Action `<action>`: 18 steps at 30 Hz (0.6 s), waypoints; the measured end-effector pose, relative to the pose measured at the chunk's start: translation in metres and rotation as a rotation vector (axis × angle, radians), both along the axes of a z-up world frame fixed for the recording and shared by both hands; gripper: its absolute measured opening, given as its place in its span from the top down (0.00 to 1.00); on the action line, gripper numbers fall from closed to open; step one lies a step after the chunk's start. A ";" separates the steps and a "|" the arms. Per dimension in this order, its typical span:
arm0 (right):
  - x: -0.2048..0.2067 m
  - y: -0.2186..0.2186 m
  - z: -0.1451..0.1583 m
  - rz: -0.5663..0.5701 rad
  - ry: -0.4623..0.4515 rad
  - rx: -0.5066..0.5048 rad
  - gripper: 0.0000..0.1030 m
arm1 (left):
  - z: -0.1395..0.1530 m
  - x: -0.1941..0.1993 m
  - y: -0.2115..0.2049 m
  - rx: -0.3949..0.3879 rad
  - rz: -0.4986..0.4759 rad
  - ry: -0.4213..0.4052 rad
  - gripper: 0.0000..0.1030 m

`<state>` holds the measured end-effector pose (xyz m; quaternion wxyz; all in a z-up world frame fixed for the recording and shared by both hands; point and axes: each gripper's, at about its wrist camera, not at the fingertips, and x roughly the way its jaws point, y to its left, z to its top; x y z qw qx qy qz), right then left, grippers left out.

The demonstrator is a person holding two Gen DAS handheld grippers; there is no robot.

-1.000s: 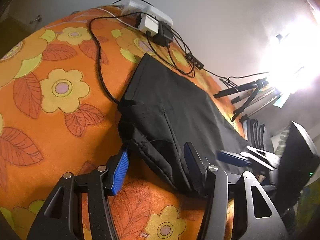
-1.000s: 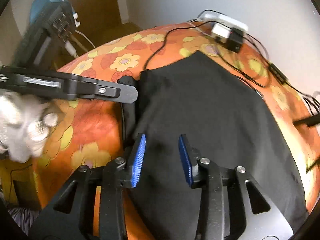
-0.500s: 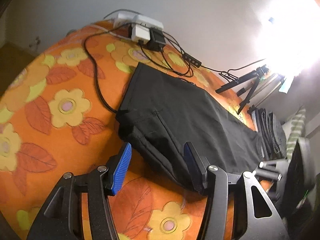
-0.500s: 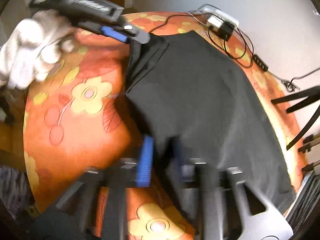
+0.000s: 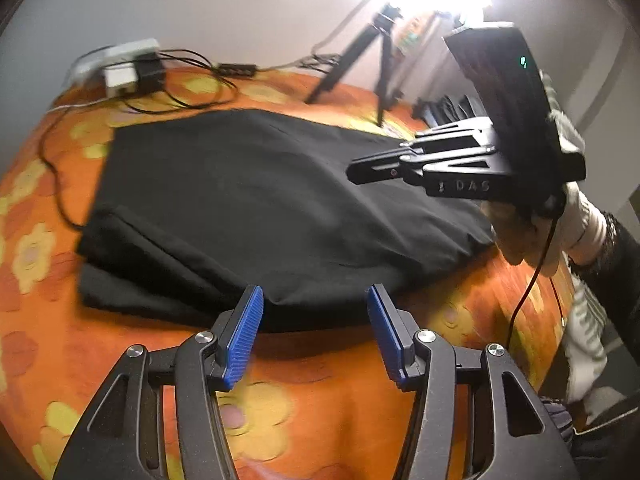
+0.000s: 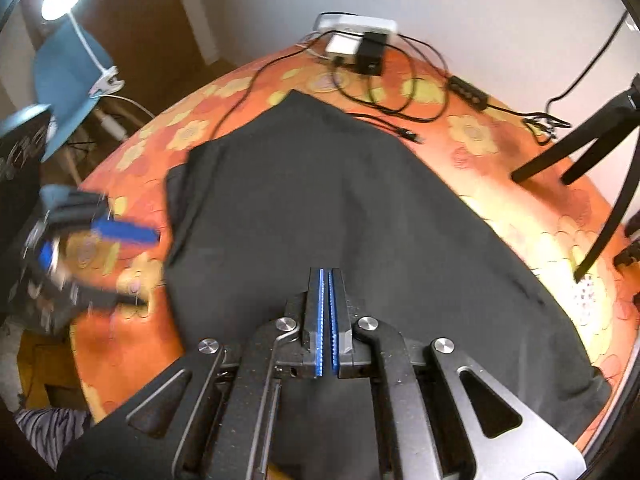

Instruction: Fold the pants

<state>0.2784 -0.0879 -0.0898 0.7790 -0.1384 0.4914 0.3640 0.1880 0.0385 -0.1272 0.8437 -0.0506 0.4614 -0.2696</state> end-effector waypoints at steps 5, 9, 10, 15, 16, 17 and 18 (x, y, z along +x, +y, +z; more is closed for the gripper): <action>-0.021 -0.018 -0.001 0.034 0.018 0.000 0.97 | -0.007 -0.006 0.004 0.042 -0.001 0.010 0.48; -0.055 -0.026 -0.002 0.091 -0.016 -0.017 0.80 | -0.007 -0.010 0.037 0.035 0.099 0.012 0.48; -0.062 -0.025 -0.002 0.111 -0.030 -0.017 0.64 | -0.006 -0.010 0.047 0.020 0.133 0.015 0.48; -0.086 0.010 0.002 0.216 -0.104 -0.018 0.52 | -0.008 -0.009 0.104 -0.075 0.313 0.052 0.48; -0.086 0.016 0.003 0.220 -0.101 -0.010 0.52 | -0.011 -0.007 0.113 -0.106 0.346 0.065 0.48; -0.083 0.025 0.002 0.221 -0.094 0.000 0.52 | -0.012 -0.006 0.117 -0.126 0.361 0.074 0.48; -0.077 0.033 0.002 0.210 -0.085 0.014 0.52 | -0.015 -0.004 0.124 -0.154 0.388 0.086 0.48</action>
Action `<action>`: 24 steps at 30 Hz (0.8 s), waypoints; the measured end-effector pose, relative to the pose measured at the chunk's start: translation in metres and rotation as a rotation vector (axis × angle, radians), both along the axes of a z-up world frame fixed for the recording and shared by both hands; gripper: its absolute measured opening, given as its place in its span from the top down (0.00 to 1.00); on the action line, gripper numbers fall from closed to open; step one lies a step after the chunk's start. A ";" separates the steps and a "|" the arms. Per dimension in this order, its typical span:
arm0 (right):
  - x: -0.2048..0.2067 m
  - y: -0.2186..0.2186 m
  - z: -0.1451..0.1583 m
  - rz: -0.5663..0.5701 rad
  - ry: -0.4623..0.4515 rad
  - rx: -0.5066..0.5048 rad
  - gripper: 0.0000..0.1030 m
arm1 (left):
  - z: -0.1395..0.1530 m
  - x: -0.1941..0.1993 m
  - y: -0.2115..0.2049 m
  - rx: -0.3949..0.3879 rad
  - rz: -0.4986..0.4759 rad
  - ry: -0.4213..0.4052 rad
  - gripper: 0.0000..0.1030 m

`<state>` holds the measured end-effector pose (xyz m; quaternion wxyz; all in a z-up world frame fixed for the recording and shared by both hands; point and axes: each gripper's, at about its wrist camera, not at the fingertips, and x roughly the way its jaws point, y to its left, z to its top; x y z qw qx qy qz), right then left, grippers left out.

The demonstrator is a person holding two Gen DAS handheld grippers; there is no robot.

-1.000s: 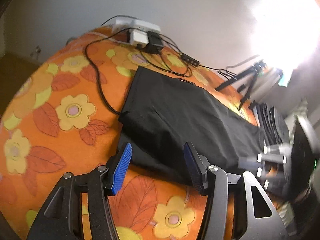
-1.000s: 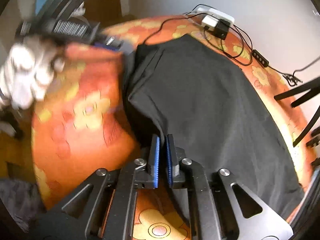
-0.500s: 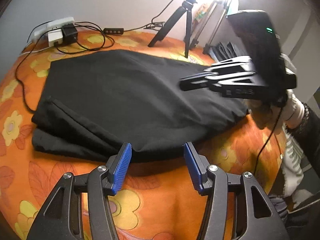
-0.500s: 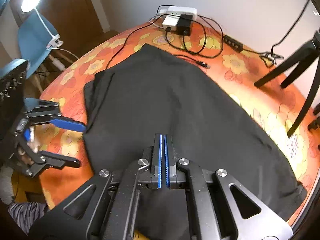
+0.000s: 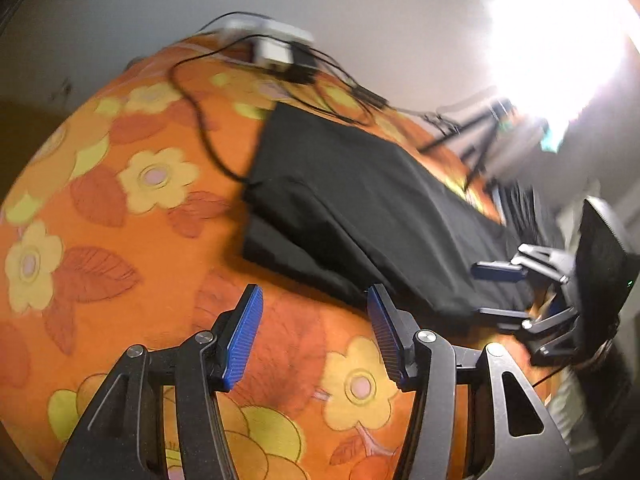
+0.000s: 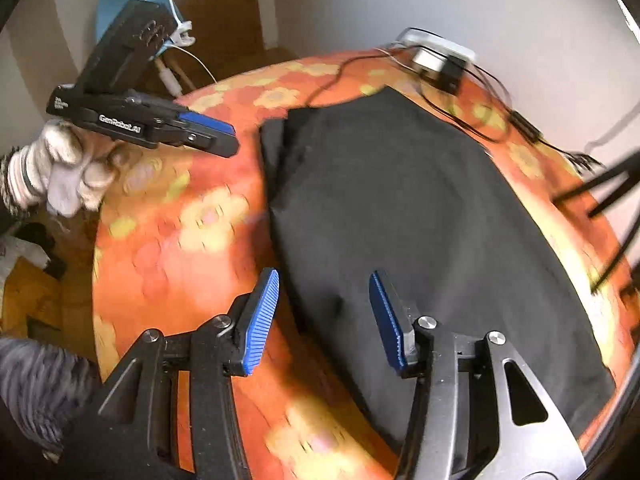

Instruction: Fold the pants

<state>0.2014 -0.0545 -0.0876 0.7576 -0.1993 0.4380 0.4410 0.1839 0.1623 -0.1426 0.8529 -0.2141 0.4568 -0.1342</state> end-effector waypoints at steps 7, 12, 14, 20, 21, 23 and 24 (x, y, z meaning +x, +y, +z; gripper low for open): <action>0.042 0.059 -0.013 -0.078 0.166 0.104 0.54 | -0.013 0.017 0.022 -0.160 0.111 0.019 0.48; 0.033 0.090 -0.028 -0.028 0.176 0.084 0.54 | -0.020 0.023 0.034 -0.234 0.177 0.047 0.41; 0.028 0.099 -0.030 -0.004 0.183 0.090 0.54 | -0.022 0.024 0.035 -0.251 0.176 0.061 0.41; 0.016 0.109 -0.026 0.070 0.225 0.156 0.54 | -0.022 0.023 0.031 -0.263 0.166 0.055 0.41; 0.014 0.109 -0.025 0.073 0.217 0.149 0.54 | -0.021 0.023 0.031 -0.268 0.168 0.054 0.40; 0.015 0.107 -0.022 0.064 0.194 0.133 0.54 | -0.022 0.024 0.030 -0.265 0.172 0.060 0.39; 0.015 0.102 -0.021 0.057 0.193 0.134 0.54 | -0.022 0.025 0.028 -0.256 0.169 0.064 0.39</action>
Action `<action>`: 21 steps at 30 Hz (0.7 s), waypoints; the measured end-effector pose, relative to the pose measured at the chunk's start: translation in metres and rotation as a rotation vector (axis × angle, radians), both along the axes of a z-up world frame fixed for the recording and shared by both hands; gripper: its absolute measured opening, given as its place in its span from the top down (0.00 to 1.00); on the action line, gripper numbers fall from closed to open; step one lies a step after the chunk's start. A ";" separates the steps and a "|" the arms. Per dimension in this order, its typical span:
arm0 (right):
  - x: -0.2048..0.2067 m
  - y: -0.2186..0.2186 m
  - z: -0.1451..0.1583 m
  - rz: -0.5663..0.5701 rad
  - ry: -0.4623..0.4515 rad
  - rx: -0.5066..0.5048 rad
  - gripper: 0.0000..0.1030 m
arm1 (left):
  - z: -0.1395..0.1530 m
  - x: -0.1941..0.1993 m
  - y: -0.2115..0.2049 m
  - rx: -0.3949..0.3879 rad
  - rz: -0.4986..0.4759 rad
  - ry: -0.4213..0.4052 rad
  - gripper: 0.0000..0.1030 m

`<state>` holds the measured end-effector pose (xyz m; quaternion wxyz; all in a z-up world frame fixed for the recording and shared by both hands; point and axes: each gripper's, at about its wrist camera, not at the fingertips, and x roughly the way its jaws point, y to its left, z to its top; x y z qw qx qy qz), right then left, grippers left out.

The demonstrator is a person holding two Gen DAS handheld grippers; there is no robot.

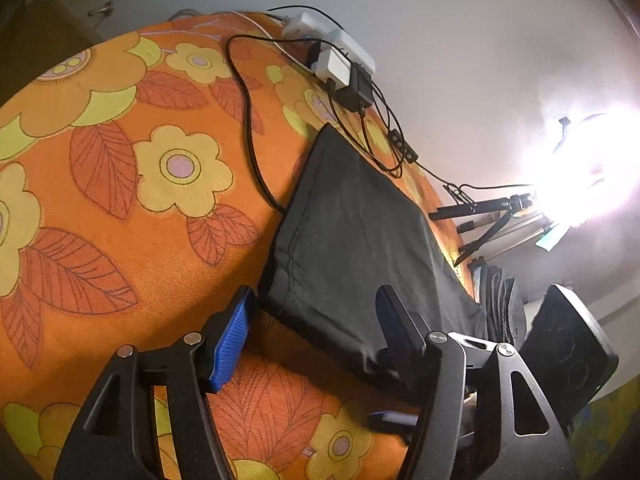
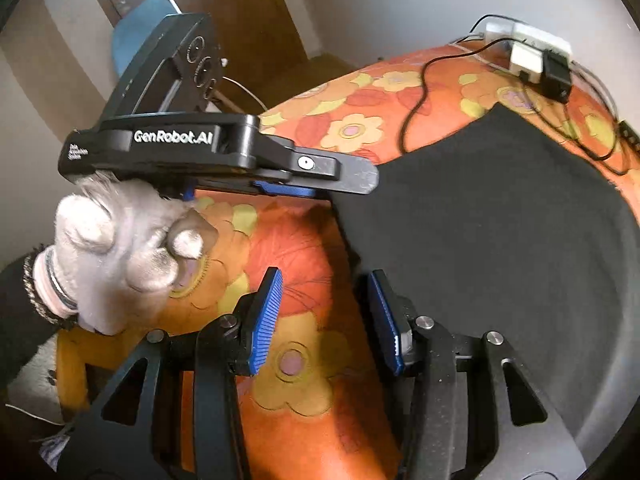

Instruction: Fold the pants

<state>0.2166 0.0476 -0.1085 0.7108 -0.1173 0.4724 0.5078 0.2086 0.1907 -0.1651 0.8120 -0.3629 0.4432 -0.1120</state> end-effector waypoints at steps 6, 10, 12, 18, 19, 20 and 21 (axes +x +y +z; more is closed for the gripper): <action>0.003 -0.066 0.026 -0.110 -0.019 0.016 0.54 | 0.005 0.006 -0.019 0.123 -0.027 -0.024 0.36; 0.000 -0.138 0.046 -0.265 -0.065 0.008 0.54 | 0.007 0.009 -0.038 0.224 -0.047 -0.054 0.37; -0.004 -0.175 0.051 -0.365 -0.071 -0.007 0.53 | 0.007 0.011 -0.045 0.244 -0.055 -0.064 0.43; -0.043 -0.282 0.052 -0.551 -0.160 -0.117 0.53 | 0.003 0.016 -0.058 0.248 -0.058 -0.053 0.89; -0.048 -0.290 0.051 -0.540 -0.165 -0.139 0.53 | 0.004 0.016 -0.058 0.244 -0.051 -0.058 0.90; -0.053 -0.295 0.048 -0.525 -0.172 -0.168 0.53 | 0.007 0.017 -0.057 0.237 -0.041 -0.064 0.91; -0.057 -0.297 0.044 -0.505 -0.184 -0.203 0.53 | 0.010 0.018 -0.057 0.228 -0.032 -0.070 0.91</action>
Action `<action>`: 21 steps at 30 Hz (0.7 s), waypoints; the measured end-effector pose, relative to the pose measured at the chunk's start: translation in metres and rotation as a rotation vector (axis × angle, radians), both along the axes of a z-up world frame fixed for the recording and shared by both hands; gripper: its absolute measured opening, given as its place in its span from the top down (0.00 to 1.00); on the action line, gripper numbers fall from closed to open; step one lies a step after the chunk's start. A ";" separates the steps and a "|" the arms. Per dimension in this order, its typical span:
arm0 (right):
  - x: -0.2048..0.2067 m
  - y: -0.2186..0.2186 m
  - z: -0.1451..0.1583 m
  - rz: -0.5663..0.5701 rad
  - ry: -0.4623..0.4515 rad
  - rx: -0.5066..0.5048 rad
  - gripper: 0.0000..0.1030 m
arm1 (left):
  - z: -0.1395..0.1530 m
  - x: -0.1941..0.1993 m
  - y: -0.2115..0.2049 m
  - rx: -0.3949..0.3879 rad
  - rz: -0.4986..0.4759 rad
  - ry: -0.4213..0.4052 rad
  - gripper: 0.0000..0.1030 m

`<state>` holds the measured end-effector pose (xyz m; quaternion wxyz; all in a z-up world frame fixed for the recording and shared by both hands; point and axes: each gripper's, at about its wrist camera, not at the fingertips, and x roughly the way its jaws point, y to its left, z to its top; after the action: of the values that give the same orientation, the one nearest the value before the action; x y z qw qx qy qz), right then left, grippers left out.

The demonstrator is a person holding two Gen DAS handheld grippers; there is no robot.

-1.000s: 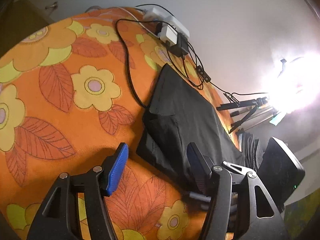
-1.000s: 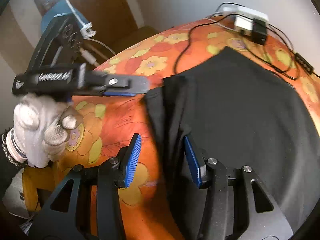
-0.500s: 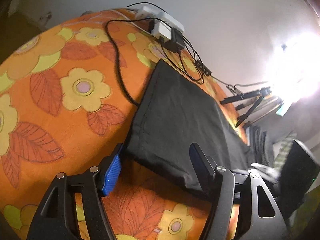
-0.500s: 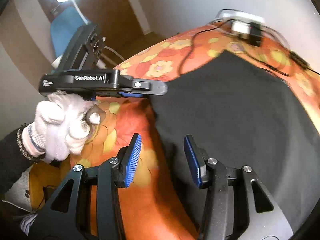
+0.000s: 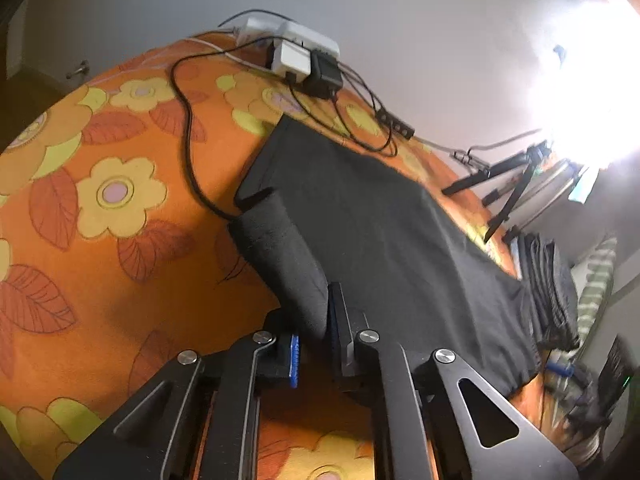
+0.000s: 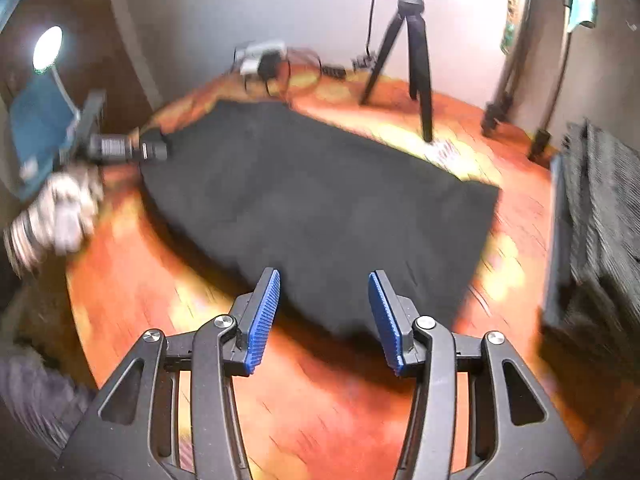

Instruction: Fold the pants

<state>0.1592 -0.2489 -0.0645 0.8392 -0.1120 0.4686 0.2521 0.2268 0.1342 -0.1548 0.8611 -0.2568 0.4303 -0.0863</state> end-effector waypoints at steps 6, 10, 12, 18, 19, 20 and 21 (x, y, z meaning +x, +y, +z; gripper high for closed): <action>-0.010 0.003 -0.023 0.103 -0.015 -0.149 0.48 | 0.023 0.005 -0.006 0.018 0.012 -0.040 0.92; -0.011 0.008 -0.032 0.161 -0.086 -0.263 0.47 | 0.036 0.010 -0.008 0.023 0.023 -0.057 0.92; -0.009 0.016 -0.036 0.190 -0.125 -0.333 0.43 | 0.040 0.012 -0.009 0.028 0.028 -0.065 0.93; -0.002 0.033 -0.046 0.255 -0.175 -0.459 0.42 | 0.046 0.017 -0.012 0.036 0.031 -0.071 0.93; -0.001 0.035 -0.046 0.259 -0.172 -0.459 0.44 | 0.046 0.017 -0.012 0.030 0.034 -0.069 0.93; -0.001 0.036 -0.046 0.266 -0.166 -0.457 0.47 | 0.046 0.017 -0.011 0.025 0.040 -0.068 0.93; 0.000 0.037 -0.047 0.274 -0.153 -0.454 0.62 | 0.047 0.017 -0.011 0.029 0.042 -0.069 0.93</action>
<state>0.1587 -0.2120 -0.1114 0.7836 -0.3783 0.4291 0.2423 0.2435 0.1235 -0.1076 0.8807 -0.2500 0.3961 -0.0708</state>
